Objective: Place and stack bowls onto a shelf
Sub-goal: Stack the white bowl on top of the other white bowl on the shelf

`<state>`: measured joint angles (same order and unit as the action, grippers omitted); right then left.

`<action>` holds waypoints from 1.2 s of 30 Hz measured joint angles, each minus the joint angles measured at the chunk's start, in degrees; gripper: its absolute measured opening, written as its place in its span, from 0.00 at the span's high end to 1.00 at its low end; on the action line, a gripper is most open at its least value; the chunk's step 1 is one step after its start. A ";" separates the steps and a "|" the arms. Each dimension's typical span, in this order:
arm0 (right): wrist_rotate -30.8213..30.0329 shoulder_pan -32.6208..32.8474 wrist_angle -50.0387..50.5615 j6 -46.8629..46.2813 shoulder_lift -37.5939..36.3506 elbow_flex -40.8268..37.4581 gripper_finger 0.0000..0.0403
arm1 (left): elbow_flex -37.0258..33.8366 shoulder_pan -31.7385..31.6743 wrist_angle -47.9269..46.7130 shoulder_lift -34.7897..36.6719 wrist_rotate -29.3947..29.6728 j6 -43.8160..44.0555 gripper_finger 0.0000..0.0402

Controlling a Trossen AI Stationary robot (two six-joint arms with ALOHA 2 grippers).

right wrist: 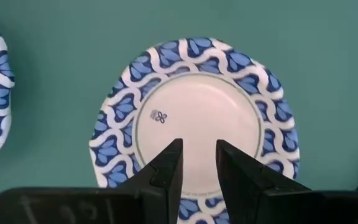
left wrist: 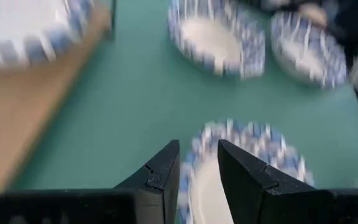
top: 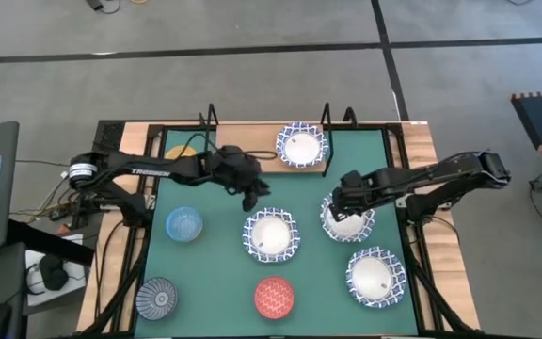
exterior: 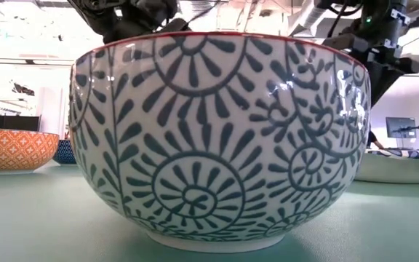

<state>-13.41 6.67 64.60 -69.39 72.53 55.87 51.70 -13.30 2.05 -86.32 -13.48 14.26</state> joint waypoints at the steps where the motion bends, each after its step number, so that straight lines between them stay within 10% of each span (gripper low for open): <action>1: -0.04 0.00 -0.11 0.17 -0.09 0.06 0.69 | 0.00 0.23 -2.36 0.00 -0.45 -0.03 0.77; 19: -0.53 -4.22 -0.77 11.26 -0.34 0.01 0.69 | -0.02 3.16 -3.64 -13.90 -5.37 -2.05 0.77; 27: -0.44 -4.22 -1.00 11.69 -0.34 0.01 0.69 | -0.02 3.99 -3.67 -13.39 -2.28 0.27 0.98; 36: -0.42 -4.22 -1.27 12.94 -0.34 0.01 0.69 | 2.86 4.70 -4.00 -12.85 -1.84 2.98 0.82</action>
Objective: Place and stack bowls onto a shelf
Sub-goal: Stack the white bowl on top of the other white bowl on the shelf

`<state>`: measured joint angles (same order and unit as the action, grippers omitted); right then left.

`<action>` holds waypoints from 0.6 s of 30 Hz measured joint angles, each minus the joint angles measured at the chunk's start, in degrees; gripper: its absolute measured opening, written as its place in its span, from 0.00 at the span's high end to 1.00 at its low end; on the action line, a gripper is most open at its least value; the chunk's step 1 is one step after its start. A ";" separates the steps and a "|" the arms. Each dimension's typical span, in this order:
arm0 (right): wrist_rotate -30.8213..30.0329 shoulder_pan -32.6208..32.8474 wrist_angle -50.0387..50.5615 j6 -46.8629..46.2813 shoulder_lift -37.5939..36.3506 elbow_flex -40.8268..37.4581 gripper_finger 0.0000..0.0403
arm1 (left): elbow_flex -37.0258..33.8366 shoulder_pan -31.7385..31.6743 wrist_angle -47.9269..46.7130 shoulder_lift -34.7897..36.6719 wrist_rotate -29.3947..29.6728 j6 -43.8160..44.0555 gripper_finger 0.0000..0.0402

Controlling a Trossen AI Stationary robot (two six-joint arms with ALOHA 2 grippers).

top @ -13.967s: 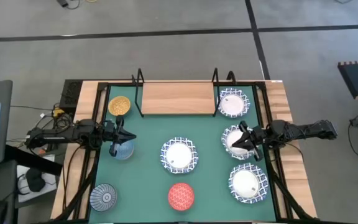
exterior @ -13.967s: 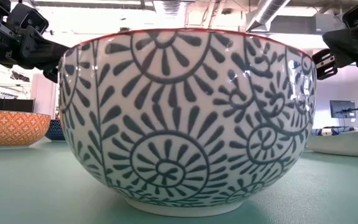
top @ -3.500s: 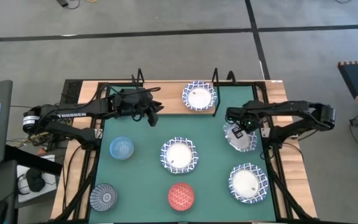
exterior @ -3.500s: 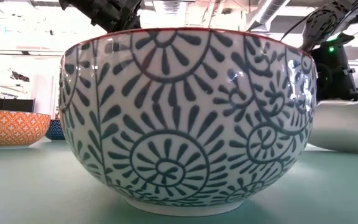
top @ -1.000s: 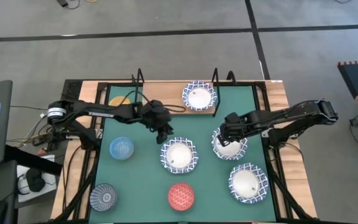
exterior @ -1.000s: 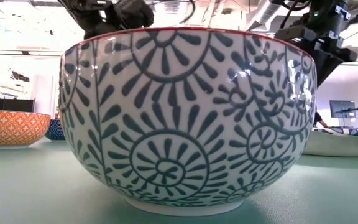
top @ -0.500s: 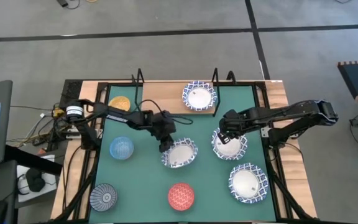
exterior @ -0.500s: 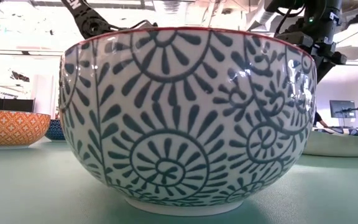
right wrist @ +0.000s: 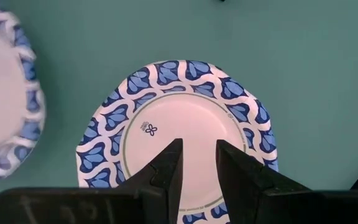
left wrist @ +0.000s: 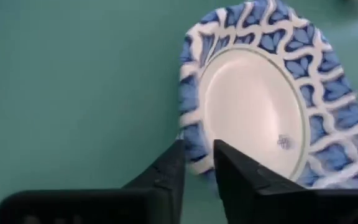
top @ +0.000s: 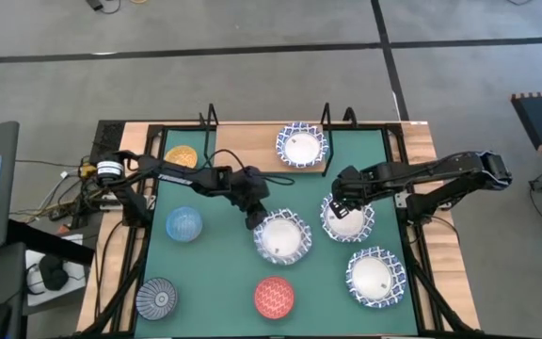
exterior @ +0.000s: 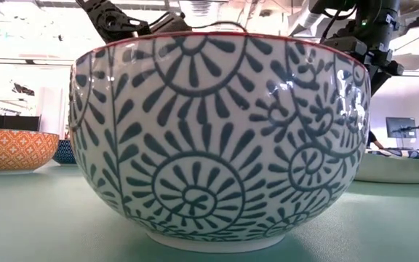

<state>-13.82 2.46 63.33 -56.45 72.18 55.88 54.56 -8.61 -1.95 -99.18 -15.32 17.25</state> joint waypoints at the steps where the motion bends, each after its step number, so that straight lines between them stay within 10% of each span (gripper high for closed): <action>1: 0.02 0.00 -0.07 0.00 0.00 0.00 0.69 | 0.40 0.02 0.04 0.00 0.03 -0.02 0.78; 10: 0.11 0.13 -0.55 -0.02 0.00 0.00 0.69 | 0.72 -0.02 -0.66 -0.28 5.34 0.14 0.50; 18: 0.13 0.13 -2.99 0.00 0.00 0.00 0.69 | 0.69 1.41 0.39 -3.22 1.51 -0.58 0.51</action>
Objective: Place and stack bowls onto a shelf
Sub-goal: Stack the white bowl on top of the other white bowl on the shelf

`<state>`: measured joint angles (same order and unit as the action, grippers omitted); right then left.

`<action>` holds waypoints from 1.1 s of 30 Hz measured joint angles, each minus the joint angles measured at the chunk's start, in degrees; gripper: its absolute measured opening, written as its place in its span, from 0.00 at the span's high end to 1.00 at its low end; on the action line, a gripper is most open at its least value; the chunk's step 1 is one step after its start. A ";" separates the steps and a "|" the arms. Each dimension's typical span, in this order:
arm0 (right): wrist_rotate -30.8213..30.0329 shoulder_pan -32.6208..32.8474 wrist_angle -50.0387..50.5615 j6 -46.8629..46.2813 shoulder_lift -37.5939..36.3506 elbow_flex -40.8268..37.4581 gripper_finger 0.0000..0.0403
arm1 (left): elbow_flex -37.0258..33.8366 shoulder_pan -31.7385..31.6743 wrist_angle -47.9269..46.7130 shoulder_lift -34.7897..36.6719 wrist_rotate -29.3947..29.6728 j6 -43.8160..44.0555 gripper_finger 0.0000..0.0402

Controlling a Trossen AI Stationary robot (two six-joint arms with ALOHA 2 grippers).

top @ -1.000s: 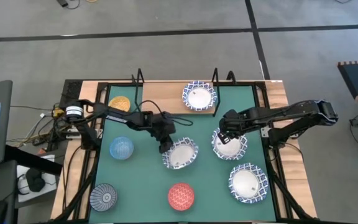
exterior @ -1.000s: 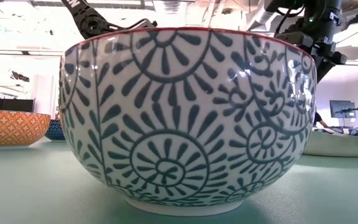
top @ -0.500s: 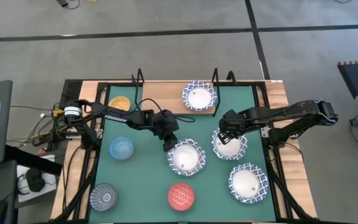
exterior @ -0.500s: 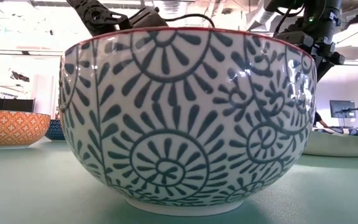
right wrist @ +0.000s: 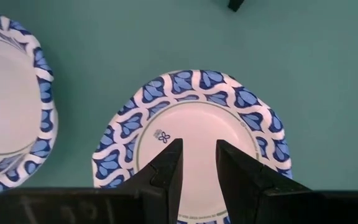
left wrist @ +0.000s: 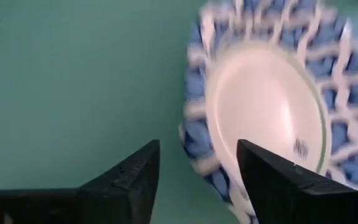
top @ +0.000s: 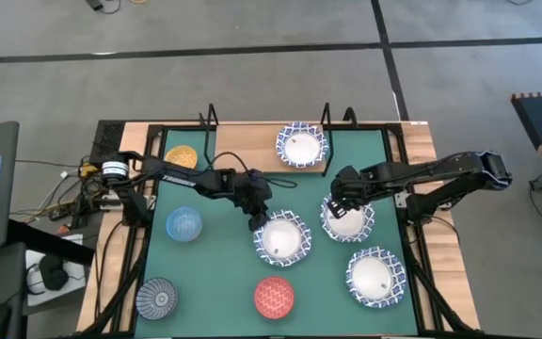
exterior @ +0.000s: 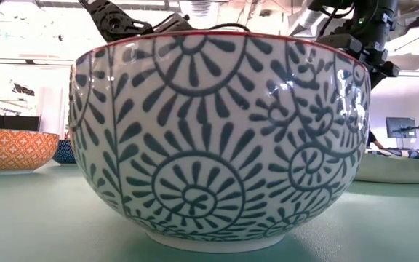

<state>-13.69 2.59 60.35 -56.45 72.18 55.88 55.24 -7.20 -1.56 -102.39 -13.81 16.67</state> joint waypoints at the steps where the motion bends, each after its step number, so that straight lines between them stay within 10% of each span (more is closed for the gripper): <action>1: -0.02 0.00 -0.03 -0.02 0.00 0.00 0.69 | -0.09 0.23 -0.51 -0.50 -0.33 0.46 0.53; 12: 3.71 -0.17 -10.31 1.97 0.02 0.00 0.69 | 1.53 -0.34 -2.10 -0.64 -0.93 1.96 0.97; 33: -3.21 -1.84 -23.54 26.12 0.31 7.13 0.45 | 24.87 -2.19 -21.69 5.45 17.36 -16.46 1.00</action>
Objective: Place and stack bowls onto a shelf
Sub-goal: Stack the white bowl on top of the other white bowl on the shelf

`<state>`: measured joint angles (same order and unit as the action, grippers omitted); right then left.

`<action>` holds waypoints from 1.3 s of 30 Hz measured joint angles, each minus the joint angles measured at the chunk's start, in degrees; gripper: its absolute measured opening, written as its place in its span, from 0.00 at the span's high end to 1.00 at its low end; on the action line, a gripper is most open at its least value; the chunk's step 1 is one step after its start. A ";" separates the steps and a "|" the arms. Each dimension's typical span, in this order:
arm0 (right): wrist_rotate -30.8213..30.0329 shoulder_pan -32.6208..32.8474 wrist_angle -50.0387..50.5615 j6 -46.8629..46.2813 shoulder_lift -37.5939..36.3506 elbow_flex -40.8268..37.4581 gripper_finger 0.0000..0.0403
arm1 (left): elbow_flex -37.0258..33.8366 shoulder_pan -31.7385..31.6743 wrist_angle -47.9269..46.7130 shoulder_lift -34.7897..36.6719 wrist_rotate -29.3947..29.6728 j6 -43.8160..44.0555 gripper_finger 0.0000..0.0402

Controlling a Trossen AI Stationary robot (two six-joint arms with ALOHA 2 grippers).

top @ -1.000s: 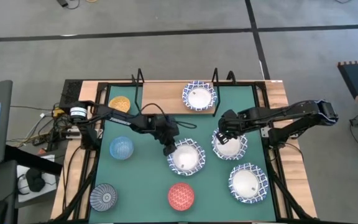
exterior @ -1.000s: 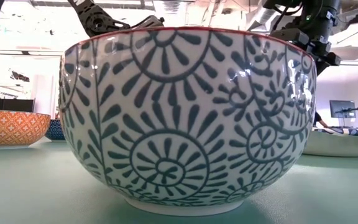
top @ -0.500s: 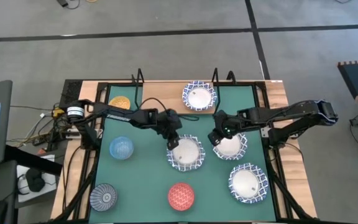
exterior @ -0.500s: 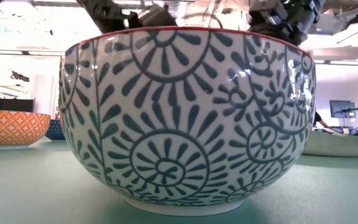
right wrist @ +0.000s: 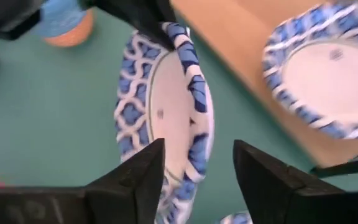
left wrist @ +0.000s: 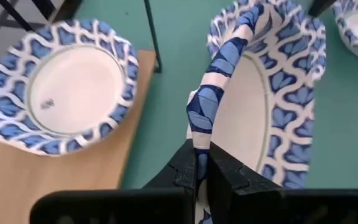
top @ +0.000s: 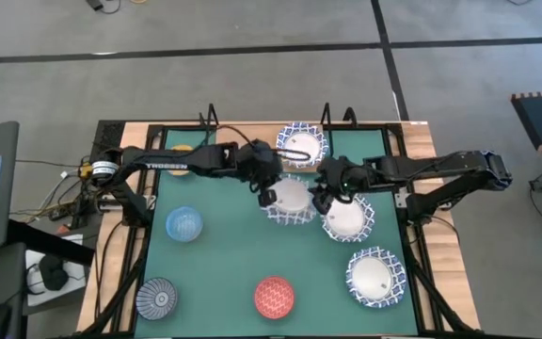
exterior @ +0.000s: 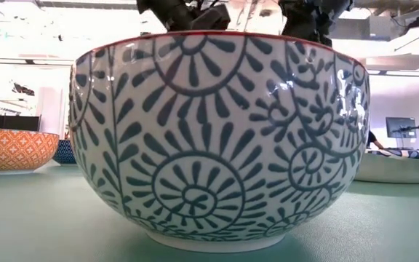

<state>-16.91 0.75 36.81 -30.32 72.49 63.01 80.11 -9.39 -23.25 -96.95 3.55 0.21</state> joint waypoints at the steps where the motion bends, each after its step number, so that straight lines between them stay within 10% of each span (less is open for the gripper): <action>1: -0.49 -0.48 -0.13 0.80 0.18 0.26 0.44 | 0.63 -0.16 -0.42 0.00 0.00 -0.02 1.00; 9: 0.28 -4.11 -0.25 4.32 0.26 0.73 0.52 | 4.42 -0.37 -0.70 -0.07 0.87 -2.01 1.00; 18: 10.63 -11.04 -5.98 8.42 0.30 0.60 0.95 | 8.71 -0.61 -5.34 0.60 7.45 -6.95 0.93; 27: 5.39 -26.85 -7.53 17.44 1.87 8.88 0.95 | 16.13 -1.87 -7.90 1.85 29.96 -17.17 0.71; 39: 9.49 -38.14 7.25 47.33 21.31 28.04 0.94 | 17.56 -5.04 -11.90 2.82 28.18 -12.87 0.66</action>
<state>-7.42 -37.39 44.06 17.00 93.80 91.05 97.67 -14.43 -35.15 -94.13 31.73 -12.67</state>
